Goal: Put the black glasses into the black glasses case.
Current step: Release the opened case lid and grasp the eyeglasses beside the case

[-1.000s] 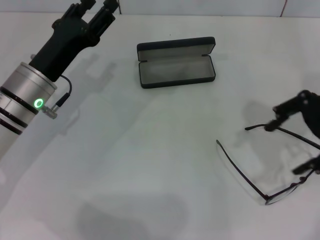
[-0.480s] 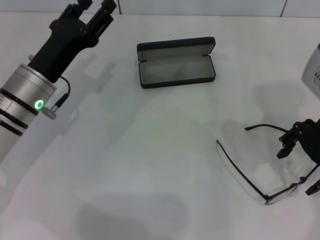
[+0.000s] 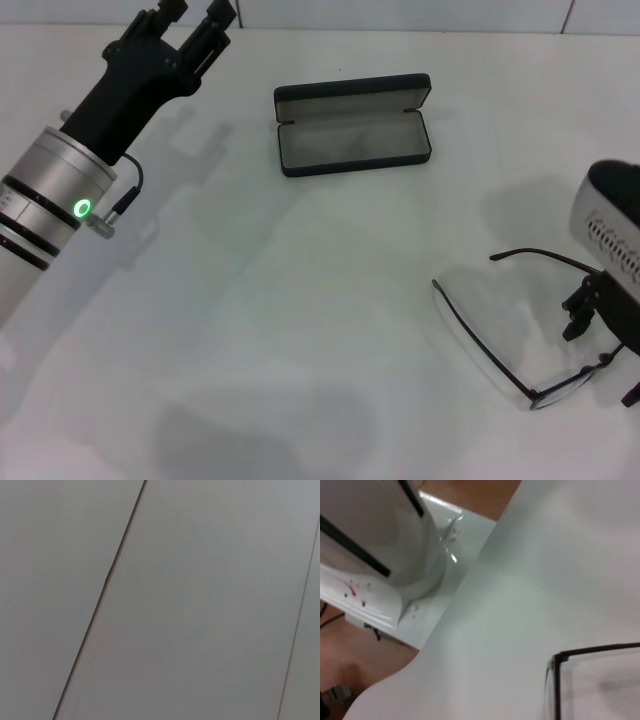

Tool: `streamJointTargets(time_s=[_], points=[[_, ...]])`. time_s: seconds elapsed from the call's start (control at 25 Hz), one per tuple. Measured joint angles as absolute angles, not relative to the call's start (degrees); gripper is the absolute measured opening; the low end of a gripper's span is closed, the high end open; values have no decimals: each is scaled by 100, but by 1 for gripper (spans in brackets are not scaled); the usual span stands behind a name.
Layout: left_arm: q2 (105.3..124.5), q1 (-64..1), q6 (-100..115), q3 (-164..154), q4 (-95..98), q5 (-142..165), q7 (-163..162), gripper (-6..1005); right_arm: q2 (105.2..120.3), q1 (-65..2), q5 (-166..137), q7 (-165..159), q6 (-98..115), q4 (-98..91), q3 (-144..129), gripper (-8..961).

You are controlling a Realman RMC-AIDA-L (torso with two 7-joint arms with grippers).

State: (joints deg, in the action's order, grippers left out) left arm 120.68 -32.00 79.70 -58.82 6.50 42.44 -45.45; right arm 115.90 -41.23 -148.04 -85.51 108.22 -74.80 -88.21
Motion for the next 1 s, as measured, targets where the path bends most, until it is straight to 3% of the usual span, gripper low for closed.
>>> streamJointTargets(time_s=[0.36,0.56,0.8,1.0], points=[[12068,-3231,7833,-5886,650,4245,-4529,653,11601,-4072,-14863,-8612,10327,-7122,-9320,798],[12068,-3264,7775,-5887,650,4248,-4526,645,11605,-4053,-14854,-8615,10097,-7001,-9466,654],[12068,-3286,7766,-5897,648,4264,-4428,635,11616,-4033,-14800,-8621,10021,-7029,-9473,657],[12074,-3291,7766,-5898,644,4271,-4398,627,11619,-4041,-14827,-8630,10036,-7012,-9468,586]])
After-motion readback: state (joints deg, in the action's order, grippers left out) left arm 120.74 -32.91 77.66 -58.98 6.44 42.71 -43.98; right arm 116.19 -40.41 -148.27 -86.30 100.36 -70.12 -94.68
